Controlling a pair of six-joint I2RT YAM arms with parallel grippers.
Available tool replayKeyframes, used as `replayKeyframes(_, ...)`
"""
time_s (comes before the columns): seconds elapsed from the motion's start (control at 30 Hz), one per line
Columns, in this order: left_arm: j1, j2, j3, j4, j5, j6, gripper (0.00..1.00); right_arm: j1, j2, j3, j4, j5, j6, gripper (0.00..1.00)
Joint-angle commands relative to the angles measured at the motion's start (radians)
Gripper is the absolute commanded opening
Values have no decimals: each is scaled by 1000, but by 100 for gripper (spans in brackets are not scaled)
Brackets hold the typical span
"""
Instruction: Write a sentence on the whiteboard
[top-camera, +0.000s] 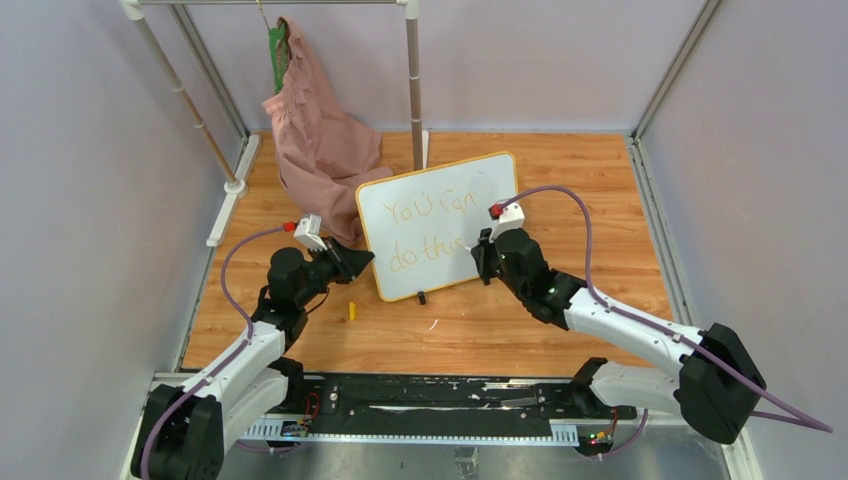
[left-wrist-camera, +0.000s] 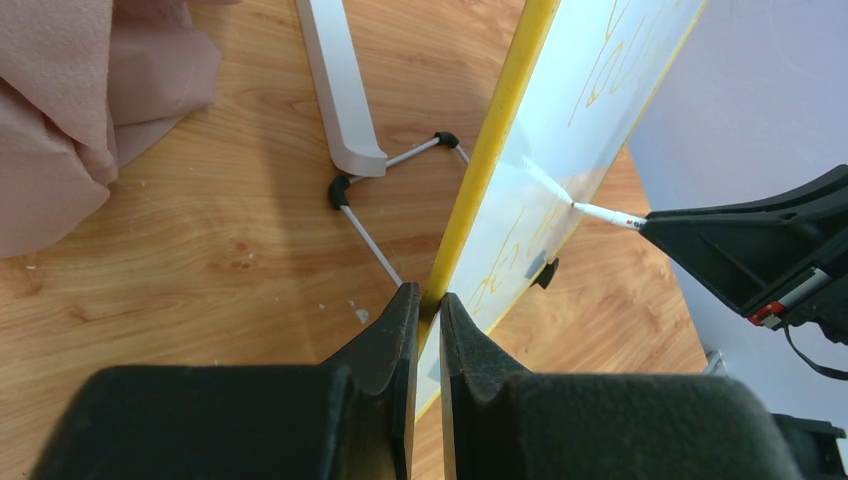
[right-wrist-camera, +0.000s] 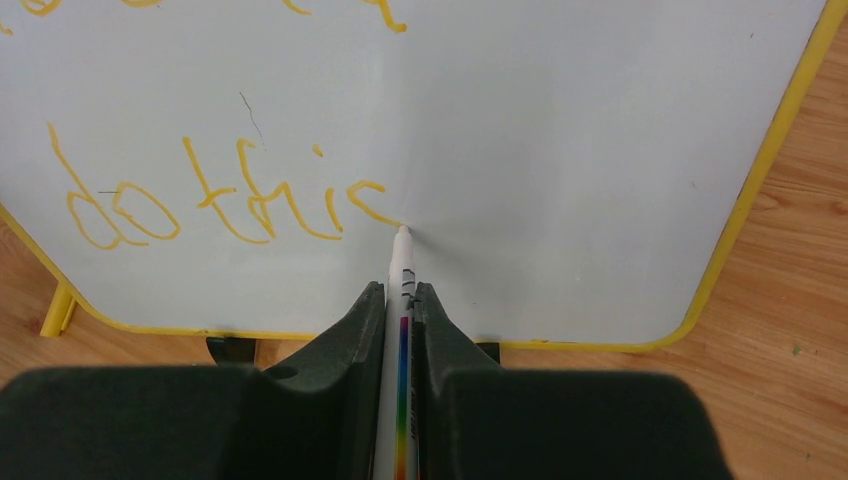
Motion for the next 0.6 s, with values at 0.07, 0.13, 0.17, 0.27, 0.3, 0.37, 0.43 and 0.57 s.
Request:
replayKeyframes(0.07,-5,-12,0,49,5,-12,0,-6,-12,-24,-23,13,12,0)
replayKeyframes(0.13,-5,-11,0,49,5,-13,0,-6,-7,-26,-24,6,18,0)
replayKeyframes(0.17,-5,-12,0,49,5,-12,0,-5,-5,-28,-23,2,22,0)
replayKeyframes(0.27,-5,-11,0,49,2,-13,0,-4,-2,-34,-20,-9,28,0)
replayKeyframes(0.3,-5,-12,0,49,3,-12,0,-3,0,-34,-19,-12,30,0)
replayKeyframes(0.37,-5,-11,0,49,3,-14,0,0,1,-34,-18,-15,32,0)
replayKeyframes(0.43,-5,-10,0,49,3,-13,0,5,4,-32,-16,-20,33,0)
replayKeyframes(0.57,-5,-10,0,49,3,-12,0,17,13,-26,-10,-25,35,0)
